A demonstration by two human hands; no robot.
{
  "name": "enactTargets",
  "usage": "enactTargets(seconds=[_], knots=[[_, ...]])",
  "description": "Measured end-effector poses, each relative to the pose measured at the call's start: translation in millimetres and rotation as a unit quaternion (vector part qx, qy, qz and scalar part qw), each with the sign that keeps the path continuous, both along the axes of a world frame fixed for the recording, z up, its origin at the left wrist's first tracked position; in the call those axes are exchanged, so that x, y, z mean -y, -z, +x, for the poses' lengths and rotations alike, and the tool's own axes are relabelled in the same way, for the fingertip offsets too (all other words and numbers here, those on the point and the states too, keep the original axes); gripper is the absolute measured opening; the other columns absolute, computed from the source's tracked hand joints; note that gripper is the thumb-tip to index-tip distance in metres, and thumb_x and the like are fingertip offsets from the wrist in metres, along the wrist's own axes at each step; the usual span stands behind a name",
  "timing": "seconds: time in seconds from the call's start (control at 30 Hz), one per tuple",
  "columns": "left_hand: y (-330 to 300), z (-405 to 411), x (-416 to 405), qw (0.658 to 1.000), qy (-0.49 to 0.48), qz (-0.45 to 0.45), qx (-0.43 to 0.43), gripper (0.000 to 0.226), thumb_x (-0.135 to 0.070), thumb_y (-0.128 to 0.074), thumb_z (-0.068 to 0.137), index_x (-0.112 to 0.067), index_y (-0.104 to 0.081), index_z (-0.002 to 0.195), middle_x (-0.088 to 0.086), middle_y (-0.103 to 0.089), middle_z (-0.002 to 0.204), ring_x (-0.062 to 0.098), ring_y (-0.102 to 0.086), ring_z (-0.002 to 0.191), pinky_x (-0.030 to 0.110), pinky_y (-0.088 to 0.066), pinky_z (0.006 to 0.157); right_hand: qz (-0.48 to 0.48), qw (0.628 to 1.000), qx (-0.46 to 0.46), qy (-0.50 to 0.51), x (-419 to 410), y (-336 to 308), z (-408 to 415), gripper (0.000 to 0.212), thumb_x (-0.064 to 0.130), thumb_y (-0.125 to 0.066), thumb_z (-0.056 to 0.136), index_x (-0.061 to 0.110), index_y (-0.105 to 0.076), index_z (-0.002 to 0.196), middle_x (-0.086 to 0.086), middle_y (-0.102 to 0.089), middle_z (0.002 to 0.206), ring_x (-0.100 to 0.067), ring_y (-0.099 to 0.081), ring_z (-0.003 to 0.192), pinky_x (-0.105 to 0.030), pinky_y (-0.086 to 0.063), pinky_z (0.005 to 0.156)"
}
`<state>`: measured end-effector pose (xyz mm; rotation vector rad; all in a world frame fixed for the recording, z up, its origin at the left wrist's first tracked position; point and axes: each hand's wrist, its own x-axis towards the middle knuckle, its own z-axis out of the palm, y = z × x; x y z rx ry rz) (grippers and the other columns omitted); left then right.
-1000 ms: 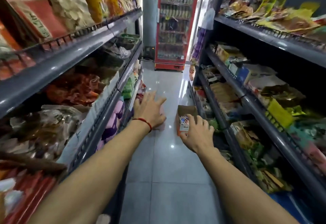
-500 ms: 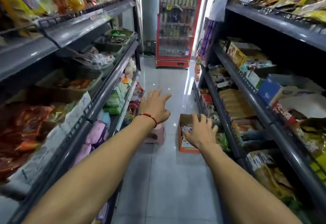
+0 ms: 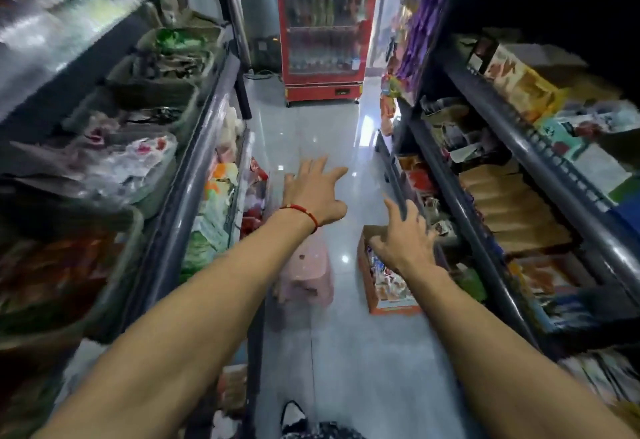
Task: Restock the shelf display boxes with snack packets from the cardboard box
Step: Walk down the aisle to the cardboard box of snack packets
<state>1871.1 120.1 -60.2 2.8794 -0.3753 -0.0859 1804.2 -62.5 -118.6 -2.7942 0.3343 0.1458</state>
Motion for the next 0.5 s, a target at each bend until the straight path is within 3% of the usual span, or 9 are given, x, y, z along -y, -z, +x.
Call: enactTargets(seconds=[0.27, 0.5], knots=[[15.9, 166.9, 22.7, 0.995, 0.091, 0.036, 0.005, 0.077, -0.038, -0.062, 0.080, -0.041, -0.035, 0.152, 0.000, -0.016, 0.167, 0.029, -0.019, 0.150, 0.054, -0.032, 0.113, 0.027, 0.997, -0.028, 0.073, 11.1, 31.1, 133.4, 0.084, 0.042, -0.061, 0.086, 0.030, -0.016, 0.156, -0.012, -0.010, 0.164, -0.039, -0.022, 0.147, -0.061, -0.021, 0.117], [34.3, 297.9, 109.4, 0.985, 0.152, 0.082, -0.010, 0.076, -0.036, -0.062, 0.082, -0.040, -0.034, 0.152, 0.002, -0.016, 0.168, 0.029, -0.015, 0.152, 0.057, -0.031, 0.115, 0.071, 0.987, -0.065, 0.128, 89.2, 79.5, 244.9, 0.082, 0.040, -0.060, 0.087, 0.030, -0.017, 0.156, -0.011, -0.011, 0.164, -0.039, -0.020, 0.148, -0.062, -0.018, 0.116]])
